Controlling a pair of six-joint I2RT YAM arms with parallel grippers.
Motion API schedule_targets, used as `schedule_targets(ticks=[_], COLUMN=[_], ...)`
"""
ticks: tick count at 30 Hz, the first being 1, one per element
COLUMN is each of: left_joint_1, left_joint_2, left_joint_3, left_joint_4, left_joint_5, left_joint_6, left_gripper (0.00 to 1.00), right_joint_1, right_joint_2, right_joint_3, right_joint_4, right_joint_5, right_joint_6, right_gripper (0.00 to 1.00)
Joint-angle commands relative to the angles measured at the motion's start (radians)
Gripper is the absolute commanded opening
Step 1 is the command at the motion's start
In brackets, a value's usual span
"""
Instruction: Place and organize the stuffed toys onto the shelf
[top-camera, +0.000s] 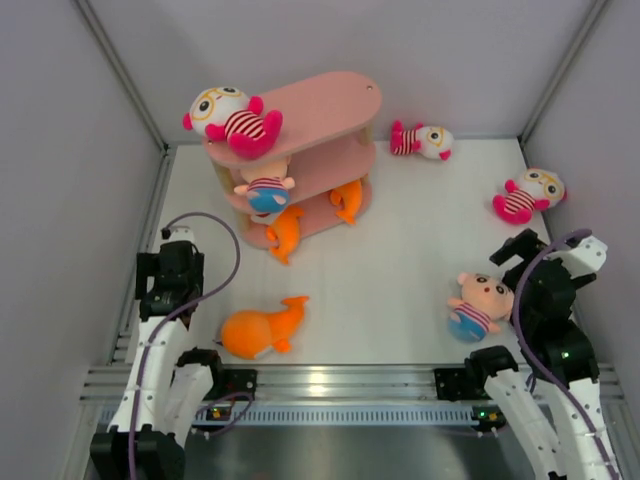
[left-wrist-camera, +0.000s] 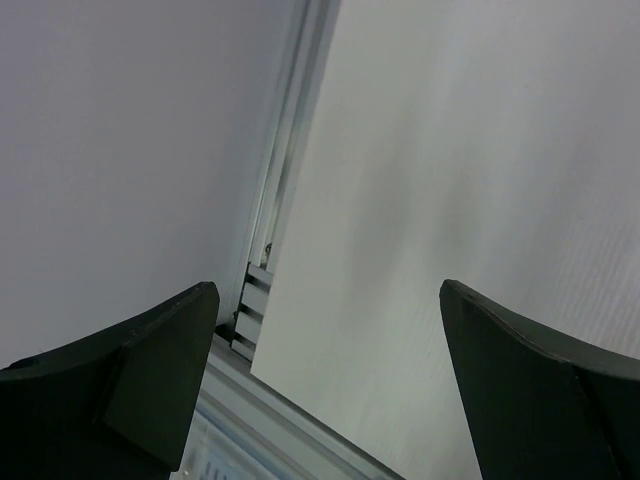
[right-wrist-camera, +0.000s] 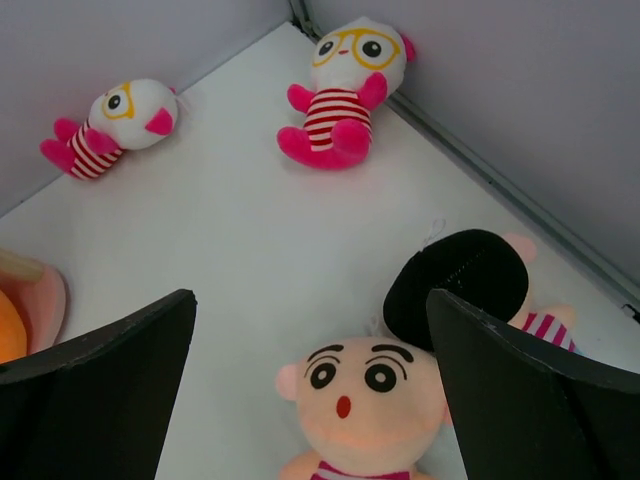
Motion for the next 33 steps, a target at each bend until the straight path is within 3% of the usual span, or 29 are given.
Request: schedule_targets(ticks=[1, 5, 7, 8, 9, 12, 13, 14, 15, 16, 17, 18, 21, 26, 33], left_joint_1=[0.004, 0.004, 0.003, 0.003, 0.003, 0.003, 0.007, 0.013, 0.016, 0.017, 0.02, 0.02, 0.03, 0.04, 0.042], left_joint_2=[-0.002, 0.056, 0.065, 0.064, 0.061, 0.05, 0.049, 0.046, 0.036, 0.03, 0.024, 0.012, 0.0, -0.022, -0.033], left_joint_3=[0.052, 0.134, 0.167, 0.191, 0.198, 0.179, 0.157, 0.149, 0.141, 0.13, 0.127, 0.126, 0.121, 0.115, 0.1], left_joint_4=[0.085, 0.078, 0.062, 0.038, 0.026, -0.005, -0.011, -0.016, -0.021, -0.021, -0.021, -0.021, -0.022, -0.027, -0.03], left_joint_5=[-0.121, -0.171, -0.191, -0.176, -0.146, -0.006, 0.075, 0.097, 0.099, 0.083, 0.082, 0.082, 0.102, 0.108, 0.132], left_joint_6=[-0.048, -0.036, -0.046, -0.036, -0.029, -0.051, -0.052, -0.027, -0.023, -0.025, -0.025, -0.023, -0.017, -0.013, 0.001], left_gripper=[0.98, 0.98, 0.98, 0.98, 0.98, 0.98, 0.98, 0.98, 0.98, 0.98, 0.98, 0.98, 0.98, 0.98, 0.98], right_joint_1=[-0.013, -0.012, -0.012, -0.012, -0.012, -0.003, 0.014, 0.101, 0.173, 0.248, 0.399, 0.463, 0.557, 0.652, 0.683], right_joint_2=[0.043, 0.12, 0.149, 0.161, 0.169, 0.208, 0.203, 0.185, 0.186, 0.2, 0.23, 0.335, 0.636, 1.044, 1.344], right_joint_3=[0.112, 0.227, 0.272, 0.269, 0.232, 0.052, -0.005, -0.045, -0.085, -0.09, -0.087, -0.069, -0.027, 0.065, 0.098], right_joint_4=[0.039, 0.024, 0.029, 0.054, 0.088, 0.362, 0.552, 0.577, 0.568, 0.522, 0.501, 0.487, 0.563, 0.778, 1.04], right_joint_5=[-0.024, -0.125, -0.343, -0.478, -0.823, -1.373, -1.374, -1.32, -1.127, -1.014, -0.925, -0.854, -1.02, -1.056, -1.116], right_joint_6=[-0.135, -0.235, -0.269, -0.313, -0.321, -0.148, -0.09, -0.101, -0.129, -0.15, -0.16, -0.154, -0.038, 0.274, 0.52], right_gripper=[0.99, 1.0, 1.0, 0.99, 0.97, 0.75, 0.73, 0.73, 0.74, 0.75, 0.75, 0.75, 0.76, 0.88, 0.92])
